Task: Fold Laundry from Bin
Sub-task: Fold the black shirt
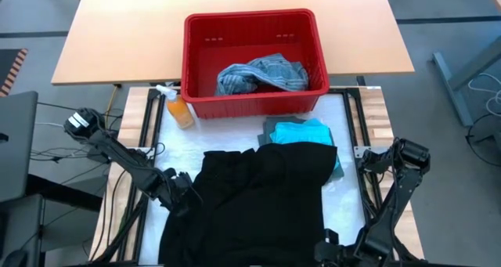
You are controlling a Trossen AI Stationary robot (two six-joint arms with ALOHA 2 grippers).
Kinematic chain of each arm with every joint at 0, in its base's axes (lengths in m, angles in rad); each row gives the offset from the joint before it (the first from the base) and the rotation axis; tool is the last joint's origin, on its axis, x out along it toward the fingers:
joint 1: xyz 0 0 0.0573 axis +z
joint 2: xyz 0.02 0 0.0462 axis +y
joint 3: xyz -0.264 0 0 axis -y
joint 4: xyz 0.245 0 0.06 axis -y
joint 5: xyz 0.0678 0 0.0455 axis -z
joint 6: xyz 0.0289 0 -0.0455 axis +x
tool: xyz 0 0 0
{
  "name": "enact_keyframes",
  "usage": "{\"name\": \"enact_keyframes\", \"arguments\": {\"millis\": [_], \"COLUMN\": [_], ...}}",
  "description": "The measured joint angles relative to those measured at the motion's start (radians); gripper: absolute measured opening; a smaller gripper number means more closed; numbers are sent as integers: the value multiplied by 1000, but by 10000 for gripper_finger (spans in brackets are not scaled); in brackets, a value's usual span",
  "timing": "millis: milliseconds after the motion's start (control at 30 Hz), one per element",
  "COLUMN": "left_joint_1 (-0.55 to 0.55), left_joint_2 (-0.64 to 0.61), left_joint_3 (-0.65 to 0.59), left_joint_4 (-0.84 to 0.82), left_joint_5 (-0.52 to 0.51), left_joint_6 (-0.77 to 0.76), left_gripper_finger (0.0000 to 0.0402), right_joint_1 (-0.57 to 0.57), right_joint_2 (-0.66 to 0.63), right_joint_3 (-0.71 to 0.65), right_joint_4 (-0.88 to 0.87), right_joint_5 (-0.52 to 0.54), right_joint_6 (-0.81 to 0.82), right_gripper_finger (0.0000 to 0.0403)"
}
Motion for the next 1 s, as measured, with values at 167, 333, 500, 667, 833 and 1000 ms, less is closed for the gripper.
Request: {"name": "enact_keyframes", "arguments": {"millis": [167,333,500,667,833,1000], "left_joint_1": [-32,-37,-22,-6,-5,-5], "left_joint_2": [62,12,-49,-82,-89,-88], "left_joint_3": [25,69,82,83,84,85], "left_joint_4": [-36,-192,-385,-577,-575,-550], "left_joint_5": [-66,-141,-309,-393,-393,-400], "left_joint_6": [26,26,-37,-154,-135,-117], "left_gripper_finger": [89,9,2,1,0,0], "right_joint_1": [-6,-12,-13,-46,-66,-69], "right_joint_2": [1,7,7,7,57,126], "right_joint_3": [0,0,0,0,0,0], "right_joint_4": [-7,-12,-61,-81,-50,-61], "right_joint_5": [-4,-169,-196,-137,-182,-352], "right_joint_6": [28,198,182,168,1,-325], "right_gripper_finger": [26,58,59,48,64,107]}}
